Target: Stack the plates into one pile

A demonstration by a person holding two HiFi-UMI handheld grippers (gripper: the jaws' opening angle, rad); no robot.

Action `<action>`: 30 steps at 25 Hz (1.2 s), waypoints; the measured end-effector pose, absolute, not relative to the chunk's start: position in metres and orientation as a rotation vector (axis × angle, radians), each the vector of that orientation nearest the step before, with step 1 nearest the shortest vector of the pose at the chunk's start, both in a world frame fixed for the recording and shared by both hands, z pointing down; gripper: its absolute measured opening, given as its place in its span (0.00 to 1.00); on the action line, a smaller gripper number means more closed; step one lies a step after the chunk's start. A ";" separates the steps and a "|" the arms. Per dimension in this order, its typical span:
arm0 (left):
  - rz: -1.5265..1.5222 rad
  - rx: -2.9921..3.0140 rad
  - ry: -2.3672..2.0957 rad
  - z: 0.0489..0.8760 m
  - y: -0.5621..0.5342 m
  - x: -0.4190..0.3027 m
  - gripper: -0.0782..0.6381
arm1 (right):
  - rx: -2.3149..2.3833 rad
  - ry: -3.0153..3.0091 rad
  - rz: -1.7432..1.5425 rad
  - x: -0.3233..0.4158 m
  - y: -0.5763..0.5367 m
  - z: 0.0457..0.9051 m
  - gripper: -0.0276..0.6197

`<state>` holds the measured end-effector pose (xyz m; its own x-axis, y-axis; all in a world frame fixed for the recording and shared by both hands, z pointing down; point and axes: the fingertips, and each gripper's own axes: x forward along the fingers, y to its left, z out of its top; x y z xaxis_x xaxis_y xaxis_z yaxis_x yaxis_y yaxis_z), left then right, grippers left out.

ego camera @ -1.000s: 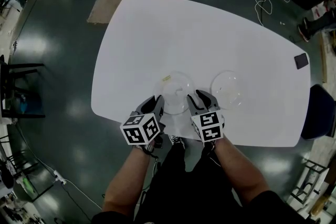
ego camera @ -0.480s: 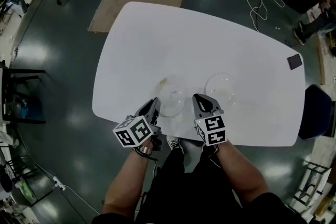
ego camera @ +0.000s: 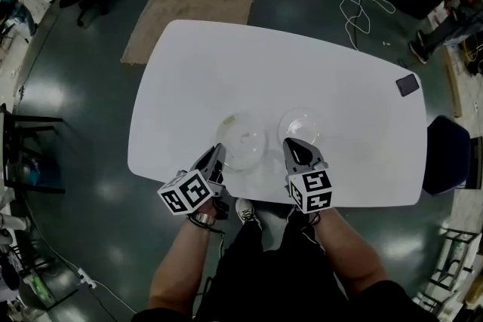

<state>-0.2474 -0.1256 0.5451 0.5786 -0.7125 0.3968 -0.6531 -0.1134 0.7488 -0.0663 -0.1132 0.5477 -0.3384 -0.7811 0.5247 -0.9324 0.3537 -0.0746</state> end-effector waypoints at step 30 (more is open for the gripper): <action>0.045 1.835 -1.004 0.551 -0.121 -0.080 0.15 | 1.700 -2.142 0.645 0.106 -0.082 0.539 0.07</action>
